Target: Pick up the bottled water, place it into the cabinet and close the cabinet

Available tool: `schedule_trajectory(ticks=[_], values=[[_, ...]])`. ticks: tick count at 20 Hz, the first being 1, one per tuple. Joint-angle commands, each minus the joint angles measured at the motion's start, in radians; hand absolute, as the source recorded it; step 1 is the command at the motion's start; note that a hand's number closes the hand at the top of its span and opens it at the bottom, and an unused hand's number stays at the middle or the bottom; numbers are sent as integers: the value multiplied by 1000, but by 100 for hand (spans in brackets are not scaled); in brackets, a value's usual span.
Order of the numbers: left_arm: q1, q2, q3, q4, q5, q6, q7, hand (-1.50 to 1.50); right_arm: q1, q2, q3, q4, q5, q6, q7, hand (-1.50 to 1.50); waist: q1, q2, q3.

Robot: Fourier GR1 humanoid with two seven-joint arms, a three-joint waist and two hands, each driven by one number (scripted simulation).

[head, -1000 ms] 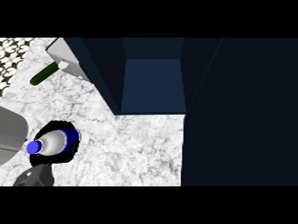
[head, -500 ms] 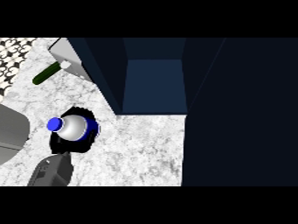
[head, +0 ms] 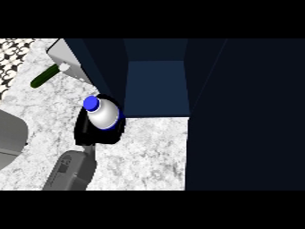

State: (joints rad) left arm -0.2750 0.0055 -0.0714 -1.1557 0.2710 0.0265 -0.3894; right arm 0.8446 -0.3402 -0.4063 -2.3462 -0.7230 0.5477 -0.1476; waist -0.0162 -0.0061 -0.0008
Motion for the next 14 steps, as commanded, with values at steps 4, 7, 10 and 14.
schedule_trajectory(ticks=[4,7,10,14], values=[[-106,-5,-167,-51,42,259,59,150,18,28,29,-210,-71,-78,69,-150,-13,4,-1],[-147,-4,-241,-42,30,382,98,150,3,5,6,-129,-75,-39,46,-150,-22,4,0],[-199,-3,-222,-8,-17,441,151,150,-4,-12,5,-150,-105,-58,57,-150,-25,7,-1],[-253,-3,-224,60,-55,496,178,150,-20,-31,13,-99,-114,-34,45,-150,-36,11,-1]])
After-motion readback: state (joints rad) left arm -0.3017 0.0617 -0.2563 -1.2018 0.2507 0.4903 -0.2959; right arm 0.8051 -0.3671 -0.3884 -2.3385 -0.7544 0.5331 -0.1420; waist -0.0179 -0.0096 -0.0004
